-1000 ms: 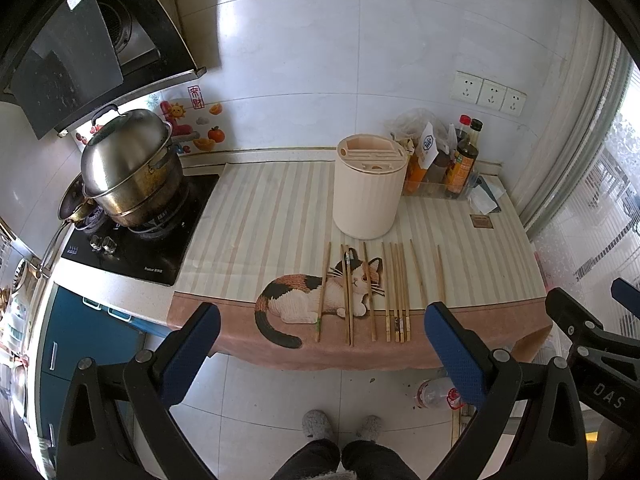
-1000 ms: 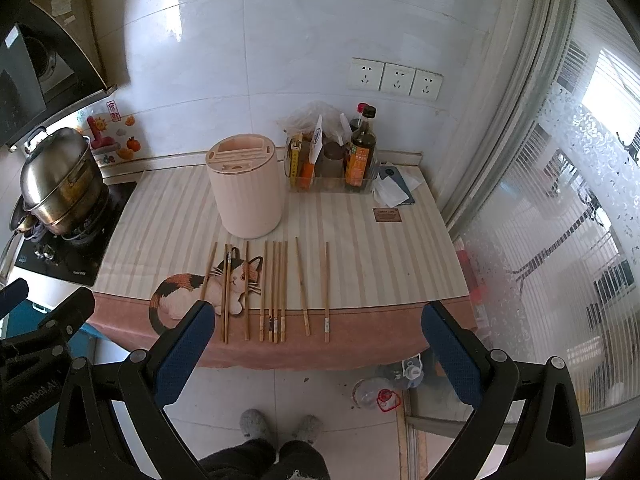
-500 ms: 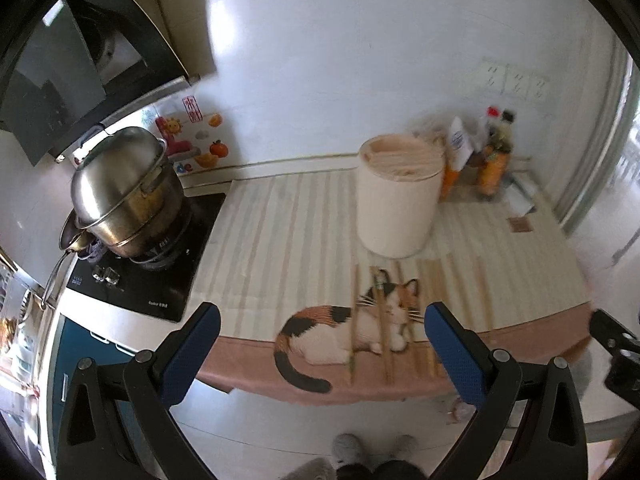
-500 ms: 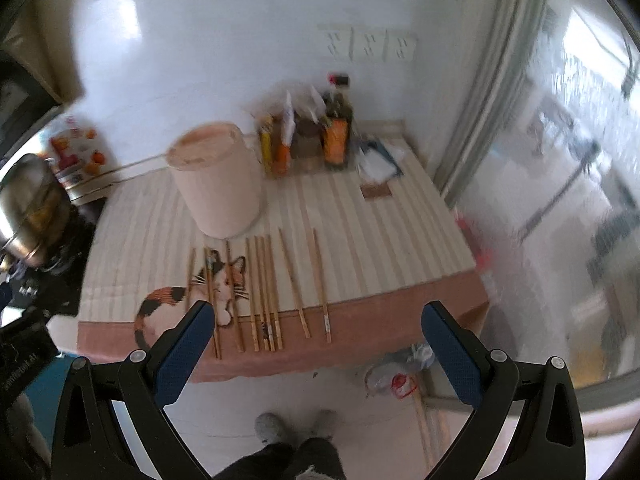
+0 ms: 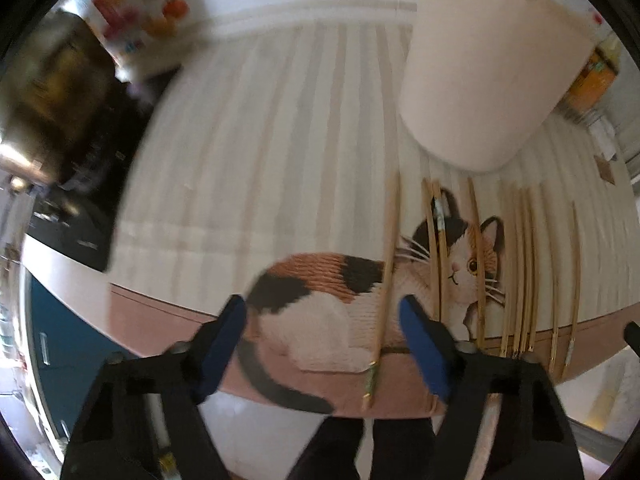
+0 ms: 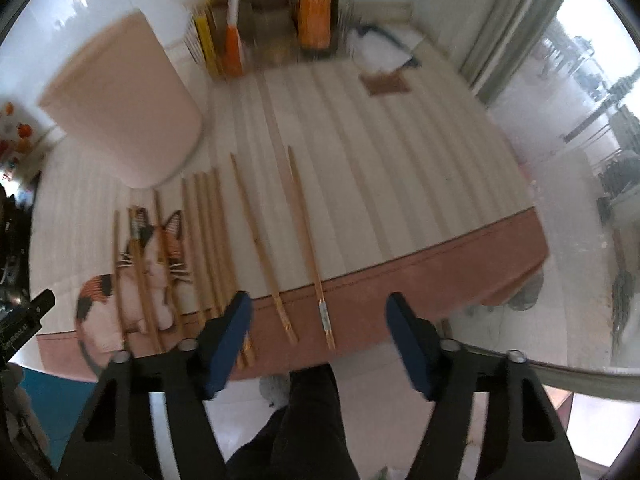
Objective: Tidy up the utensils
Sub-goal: 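Grasp one chopstick with the left tool while the right tool grasps another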
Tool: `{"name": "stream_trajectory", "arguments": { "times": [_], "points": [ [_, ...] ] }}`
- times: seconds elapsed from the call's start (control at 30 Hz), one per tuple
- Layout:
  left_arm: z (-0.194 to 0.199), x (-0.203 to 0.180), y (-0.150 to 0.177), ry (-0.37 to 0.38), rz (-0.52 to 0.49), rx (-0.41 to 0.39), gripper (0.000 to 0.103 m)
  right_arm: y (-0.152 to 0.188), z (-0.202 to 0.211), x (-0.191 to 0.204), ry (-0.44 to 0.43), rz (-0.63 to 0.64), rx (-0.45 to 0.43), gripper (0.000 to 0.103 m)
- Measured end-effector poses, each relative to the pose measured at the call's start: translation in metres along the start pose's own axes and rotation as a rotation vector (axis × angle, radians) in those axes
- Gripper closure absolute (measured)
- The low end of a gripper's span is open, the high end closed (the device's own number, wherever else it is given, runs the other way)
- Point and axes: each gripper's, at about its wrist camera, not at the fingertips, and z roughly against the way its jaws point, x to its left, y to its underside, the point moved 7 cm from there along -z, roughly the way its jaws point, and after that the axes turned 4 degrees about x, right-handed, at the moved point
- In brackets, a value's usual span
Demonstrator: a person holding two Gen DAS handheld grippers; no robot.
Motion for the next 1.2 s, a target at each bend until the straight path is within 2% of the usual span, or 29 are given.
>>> {"name": "stream_trajectory", "arguments": {
  "times": [0.03, 0.1, 0.13, 0.27, 0.4, 0.5, 0.53, 0.57, 0.63, 0.7, 0.73, 0.77, 0.83, 0.93, 1.1, 1.2],
  "points": [
    [-0.010, -0.004, -0.002, 0.006, 0.005, 0.023, 0.048, -0.006, -0.012, 0.000, -0.011, 0.008, 0.021, 0.042],
    [-0.029, -0.012, -0.007, 0.018, 0.001, 0.067, 0.056, -0.017, -0.032, -0.002, -0.014, 0.019, 0.062, 0.050],
    [-0.037, -0.016, -0.009, 0.018, -0.001, 0.081, 0.061, -0.024, -0.044, -0.003, -0.017, 0.030, 0.086, 0.051],
    [-0.067, -0.033, -0.014, 0.019, -0.018, 0.150, 0.062, -0.046, -0.076, -0.009, -0.007, 0.058, 0.144, 0.058],
    [-0.082, -0.041, -0.016, 0.005, -0.016, 0.190, 0.066, -0.065, -0.099, -0.013, 0.005, 0.086, 0.185, 0.058],
    [-0.086, -0.042, -0.017, 0.017, 0.004, 0.198, 0.082, -0.073, -0.112, -0.009, -0.007, 0.110, 0.217, 0.058],
    [-0.086, -0.042, -0.018, 0.027, 0.014, 0.200, 0.094, -0.075, -0.115, -0.006, -0.013, 0.123, 0.228, 0.058],
    [-0.087, -0.041, -0.021, 0.025, 0.024, 0.205, 0.098, -0.077, -0.119, -0.003, -0.020, 0.136, 0.238, 0.058],
    [-0.088, -0.038, -0.026, 0.015, 0.044, 0.209, 0.099, -0.080, -0.128, 0.003, -0.030, 0.153, 0.254, 0.059],
    [-0.091, -0.031, -0.029, 0.011, 0.075, 0.214, 0.099, -0.079, -0.136, 0.010, -0.029, 0.174, 0.272, 0.079],
    [-0.092, -0.028, -0.028, 0.017, 0.097, 0.221, 0.099, -0.080, -0.139, 0.013, -0.016, 0.183, 0.269, 0.081],
    [-0.090, -0.022, -0.032, 0.028, 0.113, 0.232, 0.099, -0.082, -0.140, 0.015, -0.014, 0.193, 0.254, 0.096],
    [-0.090, -0.017, -0.031, 0.054, 0.143, 0.248, 0.099, -0.082, -0.140, 0.020, -0.022, 0.194, 0.256, 0.096],
    [-0.090, -0.010, -0.030, 0.054, 0.133, 0.246, 0.099, -0.066, -0.134, 0.030, -0.046, 0.220, 0.287, 0.096],
    [-0.097, -0.009, -0.021, 0.043, 0.106, 0.247, 0.098, -0.056, -0.133, 0.041, -0.003, 0.260, 0.286, 0.096],
    [-0.097, -0.021, -0.026, 0.040, 0.095, 0.248, 0.098, -0.055, -0.135, 0.049, 0.012, 0.253, 0.294, 0.095]
  ]
}}
